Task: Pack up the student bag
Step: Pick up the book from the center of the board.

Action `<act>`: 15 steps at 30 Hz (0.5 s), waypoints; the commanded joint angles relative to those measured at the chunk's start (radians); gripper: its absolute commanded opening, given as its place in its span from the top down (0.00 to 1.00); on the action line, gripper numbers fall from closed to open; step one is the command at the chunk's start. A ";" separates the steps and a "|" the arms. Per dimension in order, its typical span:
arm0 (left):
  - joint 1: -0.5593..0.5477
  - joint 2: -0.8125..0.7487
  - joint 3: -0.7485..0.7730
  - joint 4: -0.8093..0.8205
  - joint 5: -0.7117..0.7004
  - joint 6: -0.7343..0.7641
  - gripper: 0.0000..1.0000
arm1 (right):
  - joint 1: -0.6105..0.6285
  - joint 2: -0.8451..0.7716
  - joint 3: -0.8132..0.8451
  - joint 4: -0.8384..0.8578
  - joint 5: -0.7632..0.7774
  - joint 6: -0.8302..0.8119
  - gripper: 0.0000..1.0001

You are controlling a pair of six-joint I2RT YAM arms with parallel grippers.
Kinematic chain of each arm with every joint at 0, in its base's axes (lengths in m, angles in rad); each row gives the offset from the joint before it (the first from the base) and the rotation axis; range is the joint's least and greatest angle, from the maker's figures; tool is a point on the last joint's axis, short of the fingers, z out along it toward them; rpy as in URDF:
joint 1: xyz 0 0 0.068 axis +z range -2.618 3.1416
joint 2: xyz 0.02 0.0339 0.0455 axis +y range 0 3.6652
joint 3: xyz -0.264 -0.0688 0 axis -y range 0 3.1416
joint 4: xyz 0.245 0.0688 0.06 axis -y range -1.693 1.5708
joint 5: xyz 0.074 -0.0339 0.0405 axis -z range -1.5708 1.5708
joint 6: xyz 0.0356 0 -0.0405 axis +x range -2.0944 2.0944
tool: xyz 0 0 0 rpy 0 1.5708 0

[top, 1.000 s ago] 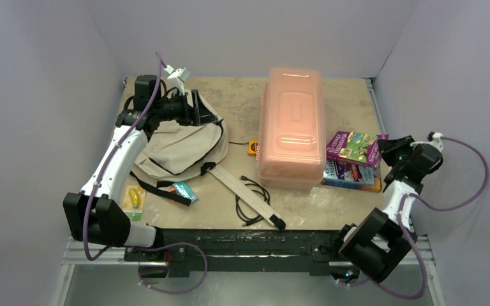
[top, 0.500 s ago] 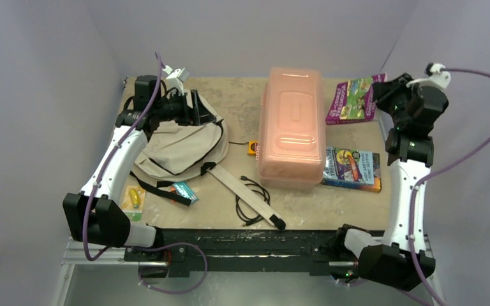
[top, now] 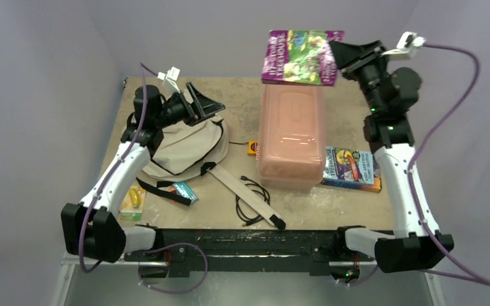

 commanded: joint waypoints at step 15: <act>-0.354 -0.311 -0.291 0.623 -0.686 -0.342 0.01 | 0.558 0.104 -0.283 0.442 0.438 0.688 1.00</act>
